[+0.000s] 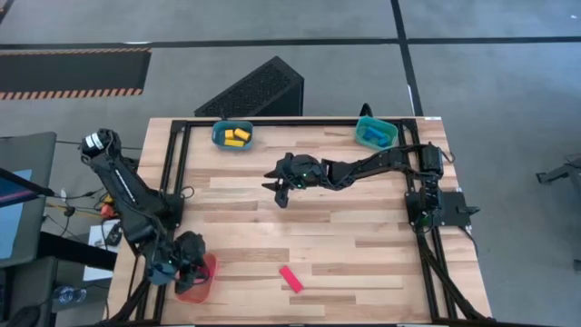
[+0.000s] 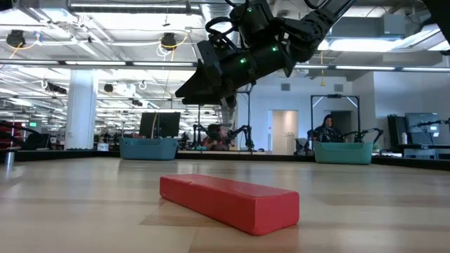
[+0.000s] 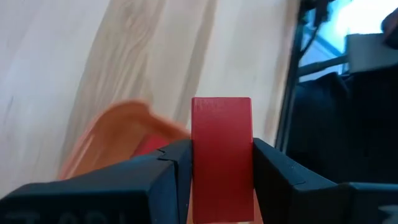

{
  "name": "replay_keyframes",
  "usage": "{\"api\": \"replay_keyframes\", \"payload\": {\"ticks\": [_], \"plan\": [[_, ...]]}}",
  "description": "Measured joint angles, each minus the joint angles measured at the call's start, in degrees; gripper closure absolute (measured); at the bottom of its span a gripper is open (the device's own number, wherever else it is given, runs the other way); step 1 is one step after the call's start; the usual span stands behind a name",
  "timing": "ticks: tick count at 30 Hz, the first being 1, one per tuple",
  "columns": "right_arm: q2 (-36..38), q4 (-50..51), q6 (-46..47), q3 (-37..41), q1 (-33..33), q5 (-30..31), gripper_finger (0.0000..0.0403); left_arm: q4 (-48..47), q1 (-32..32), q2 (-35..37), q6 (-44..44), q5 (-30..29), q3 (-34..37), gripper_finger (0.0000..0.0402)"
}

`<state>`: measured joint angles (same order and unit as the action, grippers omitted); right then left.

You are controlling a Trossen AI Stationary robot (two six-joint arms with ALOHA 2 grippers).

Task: Sort & place blocks by color
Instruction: Put the left red block into the orange bin, then put the red block into the orange bin

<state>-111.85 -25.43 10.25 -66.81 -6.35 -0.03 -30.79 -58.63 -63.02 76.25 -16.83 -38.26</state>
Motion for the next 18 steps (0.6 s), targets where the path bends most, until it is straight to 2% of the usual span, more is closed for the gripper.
{"api": "replay_keyframes", "payload": {"ticks": [4,10,13,18], "plan": [[0.00,0.22,1.26,0.00,0.10,-0.04,0.0221,-0.88,0.01,-1.37,4.18,3.81,0.00,0.0300],[0.00,0.37,1.31,0.00,0.37,-0.11,0.0221,-1.03,-0.57,-7.49,9.31,14.54,0.00,0.0297],[0.00,0.31,1.31,0.00,0.35,-0.17,0.0221,-2.61,-0.57,-10.70,11.81,17.84,0.00,0.0268],[0.00,-0.38,3.11,0.00,0.62,-1.26,0.0221,-3.36,-0.55,-13.71,13.07,17.86,0.00,0.0204]]}}
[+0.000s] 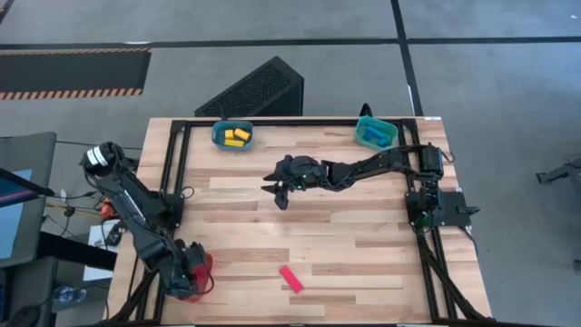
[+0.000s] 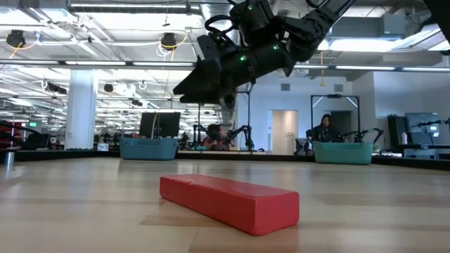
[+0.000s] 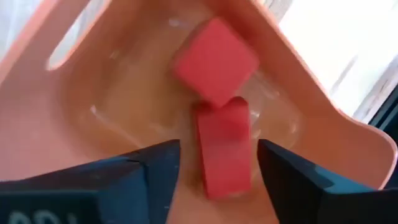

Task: Sort & place blocks by color
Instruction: Put the red block into the orange bin

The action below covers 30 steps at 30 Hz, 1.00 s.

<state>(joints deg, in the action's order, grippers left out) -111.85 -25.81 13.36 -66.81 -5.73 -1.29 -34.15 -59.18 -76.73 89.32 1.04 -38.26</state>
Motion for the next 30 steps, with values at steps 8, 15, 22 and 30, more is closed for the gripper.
{"api": "replay_keyframes", "payload": {"ticks": [8,15,22,30], "plan": [[0.00,0.07,0.31,-1.41,1.15,-4.23,0.0221,0.42,0.00,1.19,-1.21,0.03,0.00,0.0160],[0.02,2.08,0.24,-1.81,2.44,-9.10,0.0221,-1.20,-0.21,1.77,2.08,4.29,0.00,0.0158],[0.02,7.92,0.24,-1.81,2.65,-19.68,0.0221,-3.04,-0.63,1.77,-1.04,6.35,-1.18,0.0157],[0.20,9.35,1.96,-1.81,3.43,-19.62,0.0220,-14.55,0.15,1.77,-11.64,1.80,-9.65,0.0157]]}}
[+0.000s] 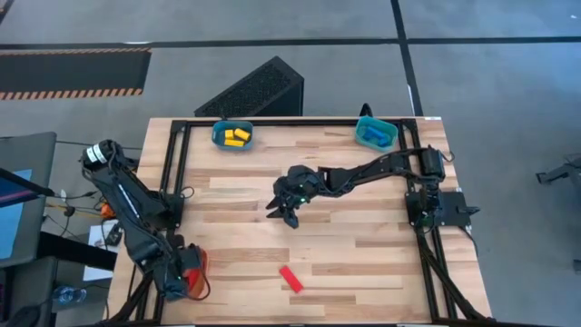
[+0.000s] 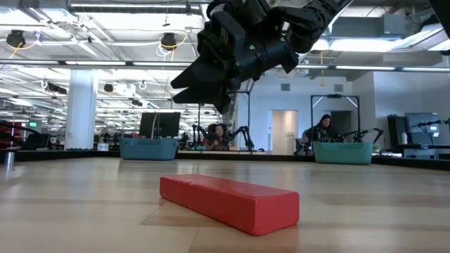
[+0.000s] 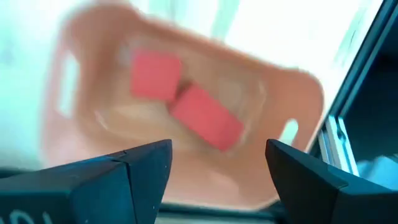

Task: Sort & place blocks by color
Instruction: Put the red block into the orange bin

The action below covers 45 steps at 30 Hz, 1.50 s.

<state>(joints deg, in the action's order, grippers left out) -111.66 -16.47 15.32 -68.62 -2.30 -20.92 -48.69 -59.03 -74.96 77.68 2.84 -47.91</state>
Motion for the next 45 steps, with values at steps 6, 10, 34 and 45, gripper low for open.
{"api": "replay_keyframes", "payload": {"ticks": [6,10,34,45], "plan": [[0.02,0.72,-0.22,0.00,3.06,7.10,0.0220,-4.87,1.82,0.00,-12.57,-16.87,-4.92,0.0157],[0.02,5.50,5.00,-0.06,5.63,15.88,0.0220,-1.88,4.01,0.00,-18.70,-29.71,-5.19,0.0157],[0.04,30.86,25.11,-4.63,27.84,33.04,0.0261,65.52,25.27,-0.07,-88.01,-16.99,15.08,0.0157],[0.04,41.78,47.47,-4.63,36.99,50.28,0.0289,83.56,36.24,-15.62,-97.81,8.34,13.67,0.0157]]}}
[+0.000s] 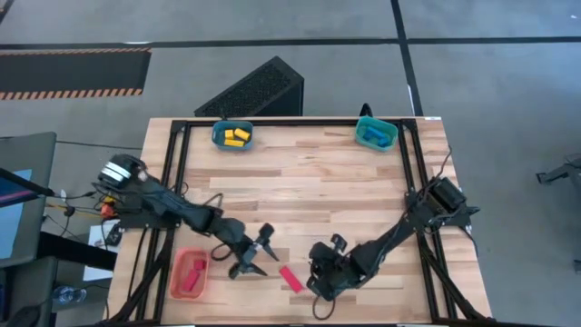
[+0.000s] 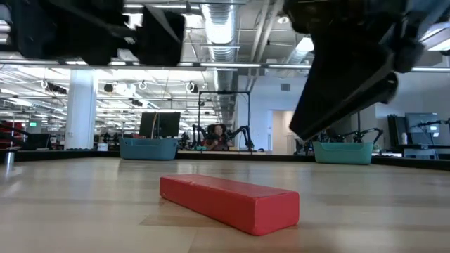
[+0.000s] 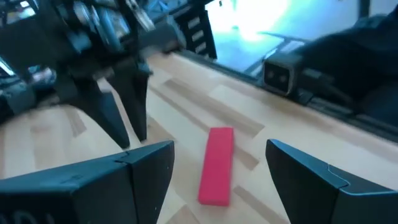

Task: Sort & place blocks by color
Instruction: Put the red block into the orange bin

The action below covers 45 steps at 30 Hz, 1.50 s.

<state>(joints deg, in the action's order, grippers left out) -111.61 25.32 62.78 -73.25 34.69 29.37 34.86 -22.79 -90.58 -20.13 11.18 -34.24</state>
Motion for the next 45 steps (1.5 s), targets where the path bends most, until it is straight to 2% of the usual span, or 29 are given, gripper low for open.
{"api": "replay_keyframes", "payload": {"ticks": [3,9,12,14,19,23,26,29,32,33,37,39,44,45], "plan": [[0.00,0.18,3.22,0.00,1.58,1.85,0.0290,0.04,1.29,-6.21,-0.15,2.18,-3.75,0.0157],[0.00,0.53,4.72,0.00,2.57,2.42,0.0290,0.26,5.25,-14.36,3.33,12.66,-9.77,0.0157],[0.00,1.25,4.72,0.00,2.53,2.47,0.0290,-0.31,6.73,-17.87,4.30,12.85,-11.60,0.0157],[0.00,1.76,4.67,0.00,2.31,2.47,0.0290,-1.91,7.27,-20.43,1.92,14.53,-12.67,0.0157],[0.00,3.54,4.60,0.00,1.93,2.38,0.0290,-2.22,6.25,-27.87,-0.01,14.76,-16.63,0.0157],[0.00,4.48,2.28,0.00,1.48,2.36,0.0290,-5.94,6.08,-30.26,0.05,15.06,-20.21,0.0158],[0.00,5.11,-0.47,0.00,0.59,2.27,0.0290,-7.47,6.06,-30.56,0.83,14.28,-20.63,0.0174],[0.00,6.12,-2.93,0.00,-0.55,2.25,0.0290,-8.33,5.99,-30.43,2.31,12.50,-20.67,0.0220],[0.00,7.06,-4.51,0.00,-1.51,2.20,0.0290,-9.97,5.90,-29.86,2.50,10.67,-20.71,0.0293],[0.00,7.51,-4.69,0.00,-1.71,2.16,0.0290,-11.13,5.94,-29.45,2.66,10.32,-20.74,0.0305],[-0.01,10.57,-4.93,0.00,-2.32,2.22,0.0290,-17.09,6.55,-25.62,4.35,8.93,-20.53,0.0305],[-0.02,12.44,-5.00,0.00,-2.75,3.13,0.0290,-21.18,6.31,-22.52,5.45,3.87,-20.16,0.0305],[-0.02,15.15,-8.57,0.00,-5.54,8.64,0.0290,-30.53,3.49,-13.60,6.57,-16.45,-20.15,0.0305],[-0.02,15.29,-10.03,0.00,-6.46,9.58,0.0290,-32.29,2.90,-12.19,7.55,-18.23,-20.15,0.0305]]}}
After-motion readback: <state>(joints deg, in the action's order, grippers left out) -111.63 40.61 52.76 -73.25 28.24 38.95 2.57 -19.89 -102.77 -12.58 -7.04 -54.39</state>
